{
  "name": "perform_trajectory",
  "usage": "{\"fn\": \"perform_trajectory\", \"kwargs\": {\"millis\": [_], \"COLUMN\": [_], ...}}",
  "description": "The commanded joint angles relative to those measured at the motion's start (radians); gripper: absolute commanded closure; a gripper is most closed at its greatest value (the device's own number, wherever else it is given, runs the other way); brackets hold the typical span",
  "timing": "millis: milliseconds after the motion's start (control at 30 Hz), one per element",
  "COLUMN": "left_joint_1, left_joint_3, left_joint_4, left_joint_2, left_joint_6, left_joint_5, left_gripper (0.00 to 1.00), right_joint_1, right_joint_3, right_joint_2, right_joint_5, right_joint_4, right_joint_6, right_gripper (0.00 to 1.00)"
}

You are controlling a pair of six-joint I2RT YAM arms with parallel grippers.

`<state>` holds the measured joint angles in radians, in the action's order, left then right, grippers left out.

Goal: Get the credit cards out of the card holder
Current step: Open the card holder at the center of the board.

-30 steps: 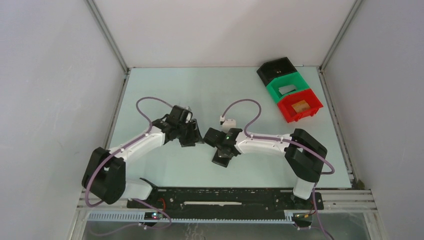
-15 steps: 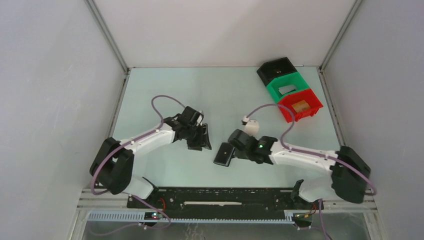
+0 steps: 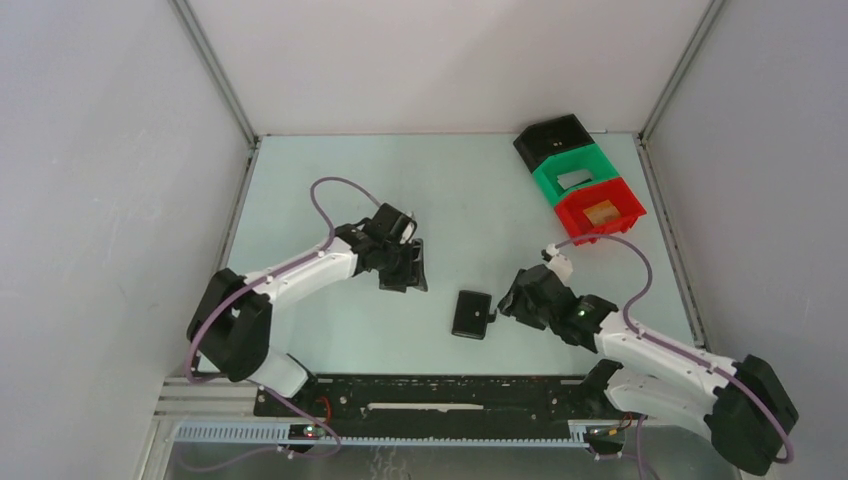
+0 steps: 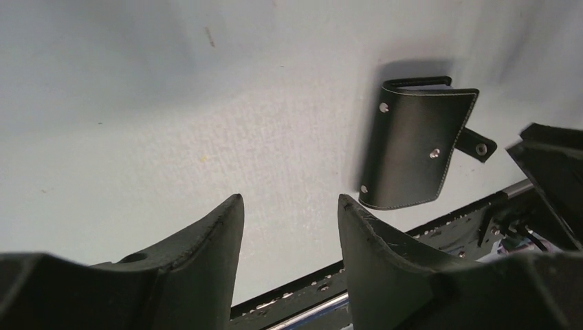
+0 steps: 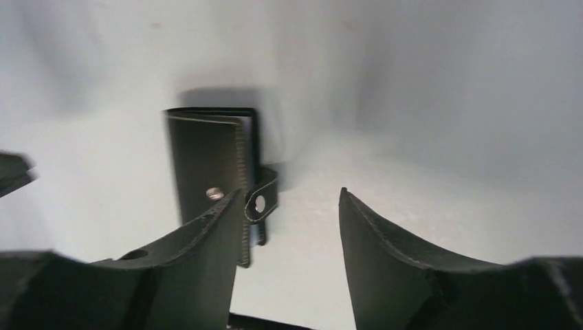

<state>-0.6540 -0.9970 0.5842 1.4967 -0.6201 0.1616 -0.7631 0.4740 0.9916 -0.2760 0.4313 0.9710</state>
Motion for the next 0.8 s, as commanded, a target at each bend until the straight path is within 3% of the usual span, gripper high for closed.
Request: {"fn": "perform_trajectory", "kwargs": {"millis": [0, 100, 300, 500, 767], "left_joint_1": [0.042, 0.078, 0.114, 0.114, 0.114], "left_joint_3": [-0.053, -0.041, -0.010, 0.009, -0.008], "left_joint_4": [0.036, 0.051, 0.061, 0.048, 0.043], "left_joint_2": [-0.010, -0.042, -0.091, -0.085, -0.067], "left_joint_6": [0.029, 0.031, 0.036, 0.026, 0.030], "left_joint_5": [-0.035, -0.054, -0.063, -0.039, -0.024], "left_gripper": [0.42, 0.42, 0.42, 0.42, 0.42], "right_joint_1": [-0.015, -0.015, -0.014, -0.083, -0.120], "right_joint_3": [0.021, 0.022, 0.023, 0.059, 0.167], "right_joint_2": [-0.063, -0.031, 0.046, 0.053, 0.258], "right_joint_5": [0.089, 0.167, 0.312, 0.289, 0.179], "right_joint_4": [-0.142, -0.223, -0.364, -0.395, -0.260], "right_joint_6": [-0.064, -0.077, -0.089, -0.122, -0.099], "right_gripper": [0.37, 0.32, 0.35, 0.34, 0.33]}}
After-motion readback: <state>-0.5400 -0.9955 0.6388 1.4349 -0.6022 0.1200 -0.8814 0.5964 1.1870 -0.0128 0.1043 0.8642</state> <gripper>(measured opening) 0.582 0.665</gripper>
